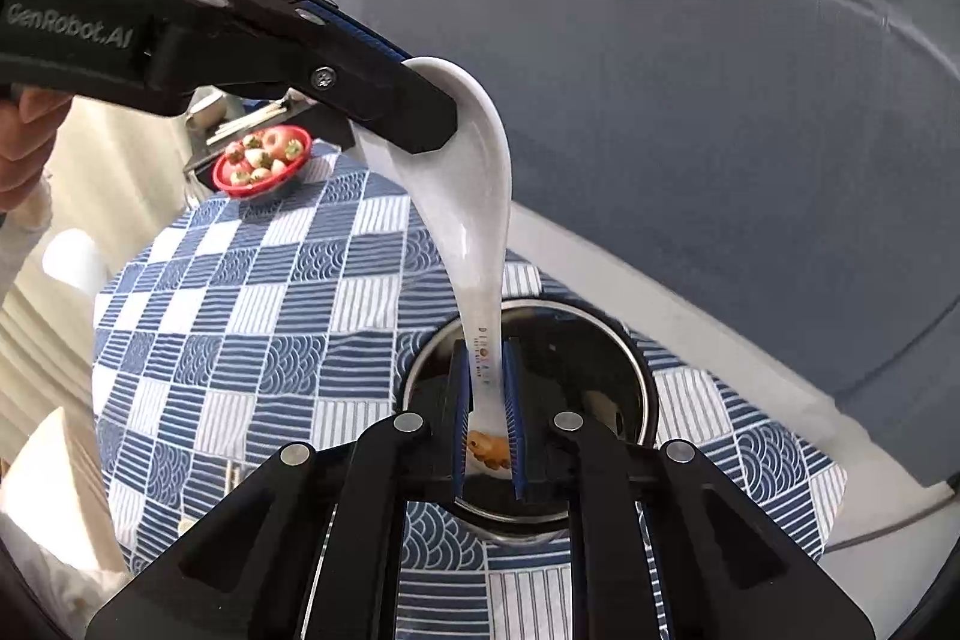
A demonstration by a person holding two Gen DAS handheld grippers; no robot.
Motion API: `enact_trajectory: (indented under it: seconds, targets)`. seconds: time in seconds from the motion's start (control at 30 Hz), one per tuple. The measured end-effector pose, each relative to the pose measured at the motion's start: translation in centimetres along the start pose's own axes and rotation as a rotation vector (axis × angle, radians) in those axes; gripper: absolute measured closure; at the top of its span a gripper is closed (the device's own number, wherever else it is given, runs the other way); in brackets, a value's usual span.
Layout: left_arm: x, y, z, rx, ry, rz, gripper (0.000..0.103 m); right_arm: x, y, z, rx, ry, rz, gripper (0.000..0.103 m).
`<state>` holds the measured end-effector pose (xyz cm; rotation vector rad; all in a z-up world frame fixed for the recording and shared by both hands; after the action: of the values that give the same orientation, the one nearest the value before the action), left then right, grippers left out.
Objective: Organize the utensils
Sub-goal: 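Lower the white spoon into the black cup and open both grippers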
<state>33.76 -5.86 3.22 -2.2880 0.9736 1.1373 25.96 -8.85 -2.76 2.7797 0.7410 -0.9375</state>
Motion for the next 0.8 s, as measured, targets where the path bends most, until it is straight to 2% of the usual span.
enact_trajectory:
  seconds: [0.4,0.43,0.47,0.5,0.53,0.57,0.63,0.67,0.7,0.8]
  targets:
    - [2.2,0.1,0.6,-0.028,-0.061,0.021,0.095,1.2,0.4,1.5,-0.032,-0.069,0.019,0.090]
    - [2.2,0.1,0.6,-0.035,-0.059,0.028,0.092,1.2,0.4,1.5,-0.033,-0.076,0.023,0.090]
    - [2.1,0.0,0.7,-0.046,-0.049,0.032,0.079,1.0,0.5,1.5,-0.039,-0.074,0.042,0.077]
    - [1.9,0.0,0.7,-0.047,-0.036,0.030,0.059,0.8,0.6,1.4,-0.044,-0.063,0.062,0.046]
    - [1.7,0.0,0.8,-0.041,-0.018,0.026,0.048,-0.1,0.6,1.2,-0.044,-0.018,0.070,0.033]
    - [1.3,0.0,0.9,-0.035,0.003,0.013,0.026,-0.9,0.6,1.0,-0.047,0.024,0.075,0.019]
    - [0.4,-0.3,1.0,-0.032,0.050,-0.011,0.021,-2.3,0.7,0.7,-0.060,0.071,0.101,0.017]
    - [-0.1,-0.7,1.1,-0.043,0.072,-0.016,0.011,-2.6,0.8,0.7,-0.061,0.070,0.112,0.016]
    - [-0.5,-1.0,1.1,-0.057,0.087,-0.024,0.006,-2.9,0.8,0.6,-0.064,0.065,0.121,0.016]
    - [-1.7,-2.2,1.3,-0.111,0.127,-0.018,0.006,-3.5,0.8,0.7,-0.088,0.057,0.161,0.015]
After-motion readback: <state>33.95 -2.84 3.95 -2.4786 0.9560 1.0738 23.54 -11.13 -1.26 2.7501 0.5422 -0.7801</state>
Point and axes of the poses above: each gripper's, at about its wrist camera, not at the fingertips, and x roughly the way its jaws point, y to its right, z to its underside, the point moved 2 cm from there along x, roughly the way its jaws point, and after that the axes turned 10 degrees about y, right-handed, at the moved point
